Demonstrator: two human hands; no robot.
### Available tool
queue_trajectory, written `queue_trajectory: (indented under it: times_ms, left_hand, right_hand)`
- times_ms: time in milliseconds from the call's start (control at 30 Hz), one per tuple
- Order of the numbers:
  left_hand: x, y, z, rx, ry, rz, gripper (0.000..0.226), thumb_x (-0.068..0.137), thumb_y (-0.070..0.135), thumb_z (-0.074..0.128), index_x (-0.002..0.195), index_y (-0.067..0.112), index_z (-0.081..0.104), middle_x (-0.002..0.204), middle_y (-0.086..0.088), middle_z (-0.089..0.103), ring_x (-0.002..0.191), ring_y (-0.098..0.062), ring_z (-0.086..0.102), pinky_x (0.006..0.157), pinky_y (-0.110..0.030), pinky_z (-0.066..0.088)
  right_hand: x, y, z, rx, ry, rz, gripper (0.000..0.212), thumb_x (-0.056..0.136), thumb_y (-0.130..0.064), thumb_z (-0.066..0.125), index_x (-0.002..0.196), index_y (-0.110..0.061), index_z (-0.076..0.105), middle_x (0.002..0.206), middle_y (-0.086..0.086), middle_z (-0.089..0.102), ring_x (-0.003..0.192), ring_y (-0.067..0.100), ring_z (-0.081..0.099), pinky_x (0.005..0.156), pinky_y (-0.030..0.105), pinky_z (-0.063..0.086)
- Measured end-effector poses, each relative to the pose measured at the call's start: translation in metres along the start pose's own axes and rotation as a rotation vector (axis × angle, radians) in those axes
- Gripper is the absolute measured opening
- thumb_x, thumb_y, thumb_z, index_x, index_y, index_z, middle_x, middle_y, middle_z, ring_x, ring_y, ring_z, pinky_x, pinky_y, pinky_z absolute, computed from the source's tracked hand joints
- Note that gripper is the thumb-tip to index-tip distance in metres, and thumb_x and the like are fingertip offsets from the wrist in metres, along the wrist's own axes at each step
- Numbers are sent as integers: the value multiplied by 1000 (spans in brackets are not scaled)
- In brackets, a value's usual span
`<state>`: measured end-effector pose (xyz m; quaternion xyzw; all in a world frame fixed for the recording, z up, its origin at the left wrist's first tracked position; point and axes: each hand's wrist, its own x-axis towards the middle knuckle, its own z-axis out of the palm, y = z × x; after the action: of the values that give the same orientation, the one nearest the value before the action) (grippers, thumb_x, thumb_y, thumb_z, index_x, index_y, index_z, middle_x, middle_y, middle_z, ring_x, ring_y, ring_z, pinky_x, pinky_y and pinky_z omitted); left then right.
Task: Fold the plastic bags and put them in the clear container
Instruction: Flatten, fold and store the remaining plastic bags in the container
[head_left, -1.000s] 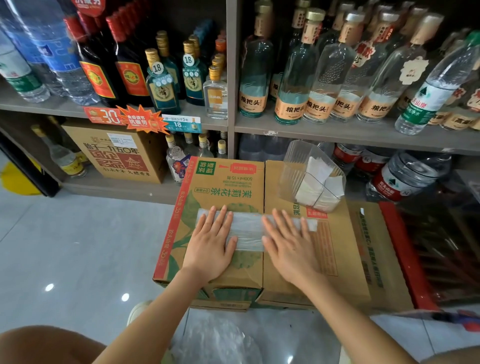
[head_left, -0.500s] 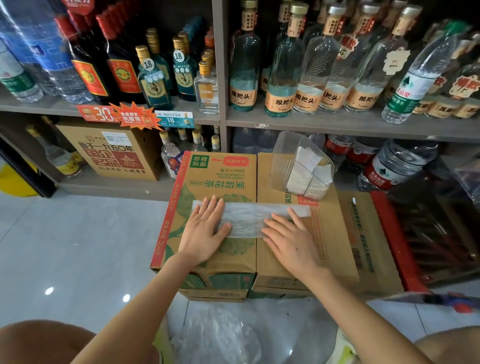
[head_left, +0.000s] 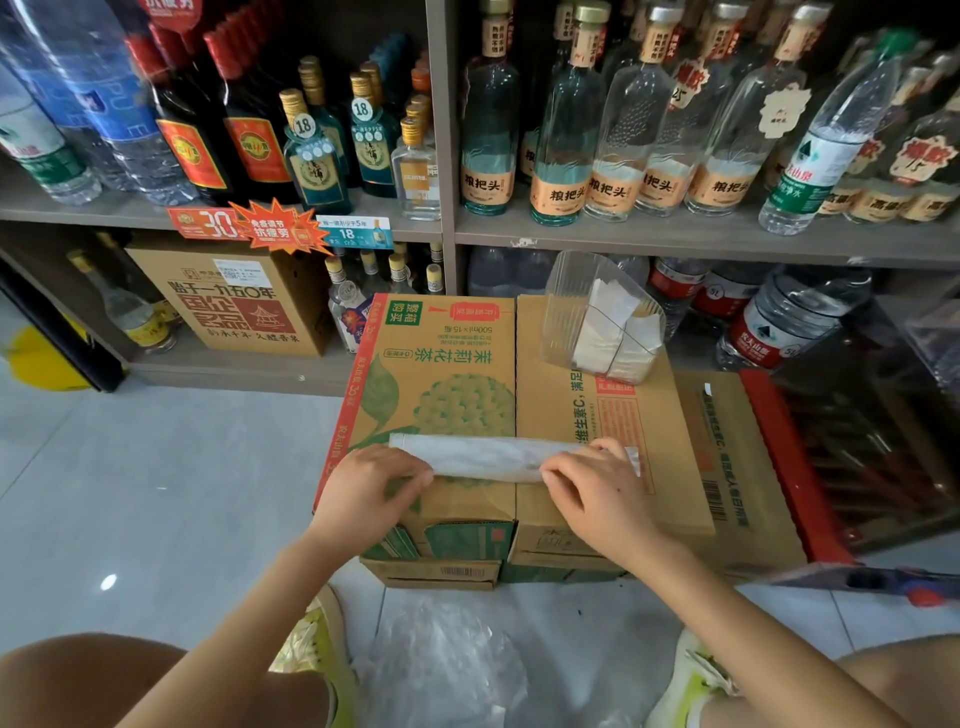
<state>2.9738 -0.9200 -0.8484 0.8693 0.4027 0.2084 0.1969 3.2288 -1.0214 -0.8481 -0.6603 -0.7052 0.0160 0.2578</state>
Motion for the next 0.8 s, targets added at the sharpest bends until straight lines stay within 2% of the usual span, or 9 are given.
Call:
queue_trajectory:
  times_ms: [100,233,400,467,533,600,633,700,800]
  left_hand:
    - [11,2,-1,-94,-2,-246,17,95,32,59,97,22,72,90,10,69,82,-8,59,66,-10,39]
    - [24,5,4,-167,62,-456,13,93,30,61,97,20,68,87,3,67,82,-17,61,65,-26,45]
    - [32,9,9,-36,113,-534,23,92,37,61,103,17,66,88,2,64,78,-17,56,62,-28,42]
    - [30,8,10,90,189,-490,26,90,35,64,104,13,66,96,-4,64,86,-25,59,70,-33,43]
    - [24,12,15,233,279,-311,24,89,28,60,101,8,68,100,-12,64,90,-35,60,77,-40,46]
    - [20,22,25,278,281,-106,34,90,25,45,100,5,70,110,-16,66,100,-37,63,87,-45,49]
    - [21,30,30,257,215,-55,42,92,27,37,107,5,70,121,-17,64,113,-37,59,98,-47,44]
    - [25,44,39,212,46,-111,64,96,40,15,135,8,53,147,-13,43,139,-35,35,116,-44,19]
    - [28,49,52,248,-137,-274,86,82,52,-18,154,16,14,161,-8,6,149,-28,-2,117,-36,-10]
  right_hand:
    - [13,0,0,65,-54,171,17,96,-21,53,92,-16,69,73,-5,67,67,14,55,79,31,34]
    - [24,2,9,90,-39,324,19,97,-24,52,100,-17,69,80,-5,69,68,11,53,89,31,37]
    - [31,0,15,49,-65,426,19,97,-26,50,95,-20,68,75,-8,66,66,11,55,91,31,36]
    - [32,-1,15,41,-68,435,18,96,-24,51,94,-20,68,73,-8,65,64,12,53,89,30,36]
    - [32,-2,15,38,-65,420,18,96,-23,51,93,-19,68,70,-9,62,62,13,53,86,30,35]
    - [31,-4,14,28,-60,399,18,96,-23,51,92,-19,68,68,-10,59,61,12,52,83,29,32]
    - [31,-4,15,24,-53,388,18,96,-22,51,92,-18,68,67,-11,57,60,11,51,82,29,32]
    - [31,-3,15,16,-48,374,17,96,-20,51,92,-18,68,65,-12,55,59,10,49,84,29,34]
    - [31,-5,14,-33,-56,370,16,94,-19,52,92,-19,68,67,-10,60,62,14,55,85,32,36]
